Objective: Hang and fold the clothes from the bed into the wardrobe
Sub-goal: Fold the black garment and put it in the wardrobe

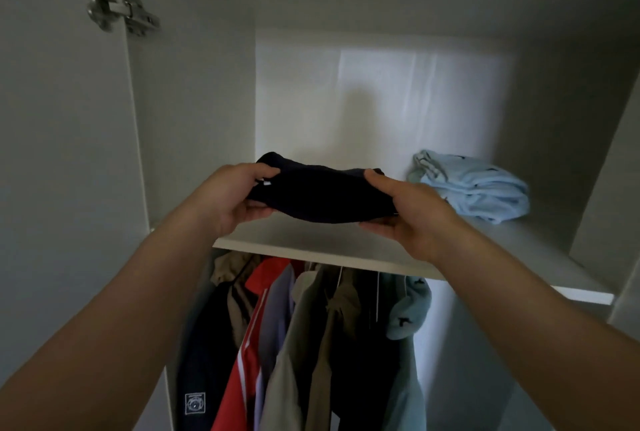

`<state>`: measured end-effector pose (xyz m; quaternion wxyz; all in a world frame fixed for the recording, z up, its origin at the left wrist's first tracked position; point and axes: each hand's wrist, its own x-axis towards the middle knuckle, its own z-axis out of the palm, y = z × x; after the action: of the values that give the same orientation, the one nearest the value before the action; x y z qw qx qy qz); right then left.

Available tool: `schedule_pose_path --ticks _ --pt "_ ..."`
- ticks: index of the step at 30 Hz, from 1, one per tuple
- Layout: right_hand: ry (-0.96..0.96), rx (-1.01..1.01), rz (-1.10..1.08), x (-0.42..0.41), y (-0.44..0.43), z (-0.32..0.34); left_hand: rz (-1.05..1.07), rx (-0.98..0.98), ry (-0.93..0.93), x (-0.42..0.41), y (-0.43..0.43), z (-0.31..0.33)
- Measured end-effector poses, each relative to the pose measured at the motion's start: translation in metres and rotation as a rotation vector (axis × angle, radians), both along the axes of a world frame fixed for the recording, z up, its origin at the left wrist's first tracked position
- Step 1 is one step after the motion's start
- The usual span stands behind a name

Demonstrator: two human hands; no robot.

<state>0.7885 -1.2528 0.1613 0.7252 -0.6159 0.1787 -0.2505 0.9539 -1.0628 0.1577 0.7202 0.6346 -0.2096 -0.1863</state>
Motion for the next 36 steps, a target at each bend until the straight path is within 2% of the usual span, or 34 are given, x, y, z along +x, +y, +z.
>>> schedule_pose_path --ticks 3,5,7,8,9,10,12,13,15,17,20,24,28,31,36 --pt "0.101 -0.16 -0.026 0.038 -0.037 0.001 0.064 0.031 -0.017 0.03 -0.028 0.001" --pt "0.262 -0.363 -0.031 0.06 -0.056 -0.005 0.145 0.146 -0.06 0.049 -0.045 -0.007" --pt "0.465 -0.673 -0.013 0.077 -0.069 -0.019 0.257 0.495 -0.307 0.066 -0.056 -0.023" --pt "0.55 -0.872 -0.001 0.085 -0.075 -0.029 0.297 0.675 -0.515 0.073 -0.059 -0.032" --pt "0.578 -1.063 -0.003 0.09 -0.08 -0.039 0.282 0.755 -0.741 0.077 -0.06 -0.037" --pt "0.525 -1.212 -0.007 0.095 -0.083 -0.045 0.188 0.751 -0.911 0.08 -0.061 -0.04" --pt "0.34 -1.393 0.047 0.103 -0.087 -0.049 -0.079 0.789 -1.034 0.086 -0.065 -0.043" --pt "0.316 -1.475 0.118 0.108 -0.089 -0.047 -0.152 0.861 -1.074 0.089 -0.07 -0.044" --pt "0.403 -1.625 0.268 0.121 -0.092 -0.041 -0.118 0.958 -1.147 0.097 -0.082 -0.044" --pt "0.455 -1.681 0.316 0.139 -0.095 -0.033 -0.058 1.007 -1.152 0.111 -0.095 -0.038" --pt "0.432 -1.668 0.31 0.182 -0.099 -0.03 -0.045 1.107 -1.148 0.145 -0.11 -0.029" --pt "0.409 -1.723 0.229 0.249 -0.095 -0.039 0.033 1.298 -1.247 0.201 -0.125 -0.025" --pt "0.414 -1.774 0.136 0.311 -0.089 -0.048 -0.013 1.477 -1.284 0.257 -0.136 -0.023" --pt "0.434 -1.761 0.112 0.351 -0.088 -0.051 -0.038 1.485 -1.208 0.294 -0.138 -0.027" --pt "0.443 -1.711 0.054 0.395 -0.094 -0.056 -0.039 1.374 -1.152 0.337 -0.142 -0.039"
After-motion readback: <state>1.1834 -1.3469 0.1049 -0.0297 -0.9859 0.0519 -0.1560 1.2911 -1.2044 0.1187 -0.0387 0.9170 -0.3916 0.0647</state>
